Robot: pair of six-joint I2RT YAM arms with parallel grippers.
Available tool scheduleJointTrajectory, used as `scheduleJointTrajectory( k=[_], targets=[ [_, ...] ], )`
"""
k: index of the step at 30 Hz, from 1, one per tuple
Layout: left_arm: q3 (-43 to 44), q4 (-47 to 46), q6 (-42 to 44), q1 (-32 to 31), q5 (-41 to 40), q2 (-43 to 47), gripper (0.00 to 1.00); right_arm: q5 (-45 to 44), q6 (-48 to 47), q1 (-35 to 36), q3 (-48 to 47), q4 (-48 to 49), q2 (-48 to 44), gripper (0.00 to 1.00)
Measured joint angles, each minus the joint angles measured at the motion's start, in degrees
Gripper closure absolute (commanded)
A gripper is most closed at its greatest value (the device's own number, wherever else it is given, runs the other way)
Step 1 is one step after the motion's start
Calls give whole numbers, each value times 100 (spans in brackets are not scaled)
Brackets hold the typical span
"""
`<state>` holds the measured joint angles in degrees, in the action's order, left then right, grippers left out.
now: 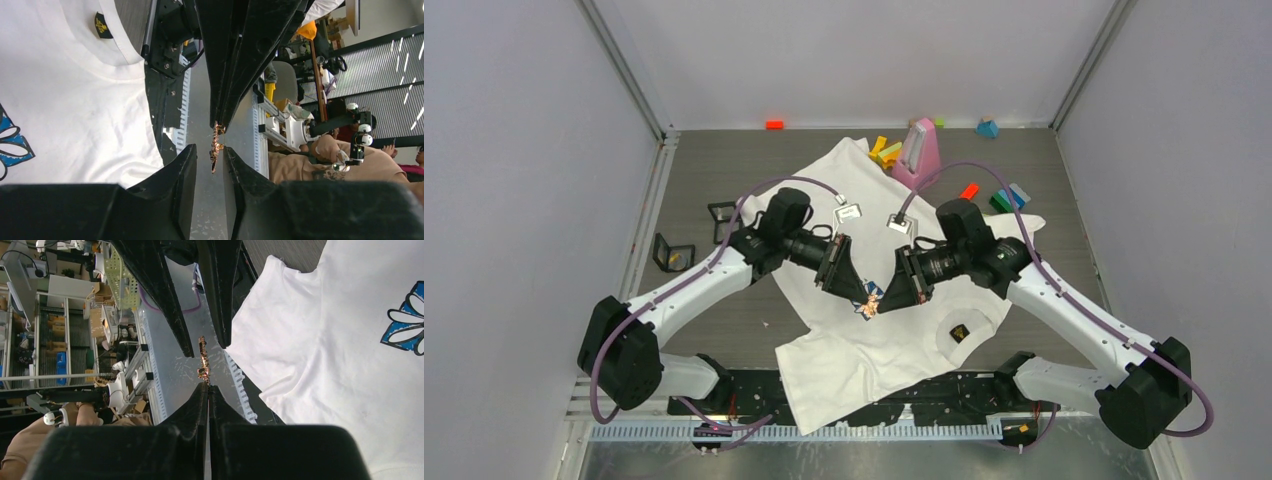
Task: Pin the brooch onto the clothing
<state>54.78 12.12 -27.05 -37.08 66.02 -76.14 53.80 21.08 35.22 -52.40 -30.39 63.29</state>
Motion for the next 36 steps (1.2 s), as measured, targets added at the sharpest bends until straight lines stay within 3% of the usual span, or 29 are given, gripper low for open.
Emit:
scheduleJointTrajectory(
  k=[5,10,13,15,17,21,25,30,36],
  targets=[
    [-22,-79,0,-68,92,-13,82,39,-39,35,0,-68,0,99],
    [-39,-87,2,-155,164,-46,83,57,-59,35,0,-101,0,99],
    [-39,-96,11,-212,195,-76,99,81,-66,35,0,-109,0,99],
    [-39,-85,35,-245,212,-90,100,111,-87,35,0,-136,0,99],
    [-48,-76,55,-260,216,-90,100,118,-101,37,0,-160,0,90],
    [-48,-74,94,-273,105,-33,100,-52,-52,42,-4,-177,-46,52],
    [-48,-168,59,-293,-205,310,100,-516,151,42,2,-50,-468,32],
    [-74,-981,-334,-168,-555,793,100,-977,758,42,321,732,-1375,27],
    [-269,-2391,-1145,208,-708,1113,100,-1565,2013,42,1351,2671,-2159,31]
  ],
)
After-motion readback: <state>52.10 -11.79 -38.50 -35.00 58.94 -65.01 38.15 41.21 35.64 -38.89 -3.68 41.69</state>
